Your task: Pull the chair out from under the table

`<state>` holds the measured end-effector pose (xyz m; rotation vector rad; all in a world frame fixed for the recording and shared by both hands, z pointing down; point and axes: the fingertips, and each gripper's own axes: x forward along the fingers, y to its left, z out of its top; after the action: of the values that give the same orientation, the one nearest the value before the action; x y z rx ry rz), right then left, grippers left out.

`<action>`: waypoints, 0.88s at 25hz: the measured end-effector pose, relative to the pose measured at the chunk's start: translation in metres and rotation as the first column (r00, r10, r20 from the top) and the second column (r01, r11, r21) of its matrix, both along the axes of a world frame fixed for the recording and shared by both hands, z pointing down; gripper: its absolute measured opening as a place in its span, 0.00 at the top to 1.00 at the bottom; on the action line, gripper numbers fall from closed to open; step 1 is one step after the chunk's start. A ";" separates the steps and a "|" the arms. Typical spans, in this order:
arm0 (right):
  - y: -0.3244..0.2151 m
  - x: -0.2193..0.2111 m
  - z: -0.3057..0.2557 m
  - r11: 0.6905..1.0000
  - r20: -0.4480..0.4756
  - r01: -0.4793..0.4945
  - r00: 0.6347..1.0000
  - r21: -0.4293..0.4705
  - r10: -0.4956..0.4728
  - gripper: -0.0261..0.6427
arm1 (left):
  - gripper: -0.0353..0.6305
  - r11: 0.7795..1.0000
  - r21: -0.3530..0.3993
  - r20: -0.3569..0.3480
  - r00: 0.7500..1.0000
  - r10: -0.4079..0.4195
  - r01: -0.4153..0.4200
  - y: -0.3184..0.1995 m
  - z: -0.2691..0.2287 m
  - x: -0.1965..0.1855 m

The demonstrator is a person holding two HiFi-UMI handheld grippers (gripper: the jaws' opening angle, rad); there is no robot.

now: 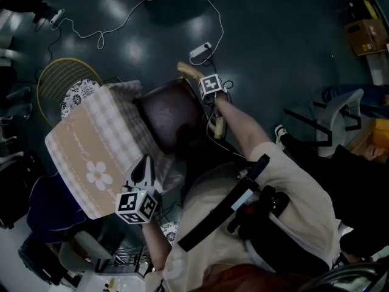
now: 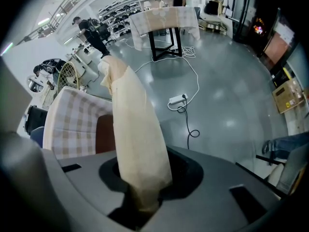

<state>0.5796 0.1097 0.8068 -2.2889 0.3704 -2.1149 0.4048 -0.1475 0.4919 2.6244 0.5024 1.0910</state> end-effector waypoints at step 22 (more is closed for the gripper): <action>0.023 0.010 -0.001 1.000 -0.009 -0.015 1.000 0.008 0.015 0.78 | 0.94 1.000 0.002 0.020 1.000 0.024 -0.024 0.015 0.004 0.000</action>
<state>0.5891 0.1324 0.8058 -2.2899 0.3608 -2.0932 0.4044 -0.1326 0.4956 2.6134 0.5302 1.1247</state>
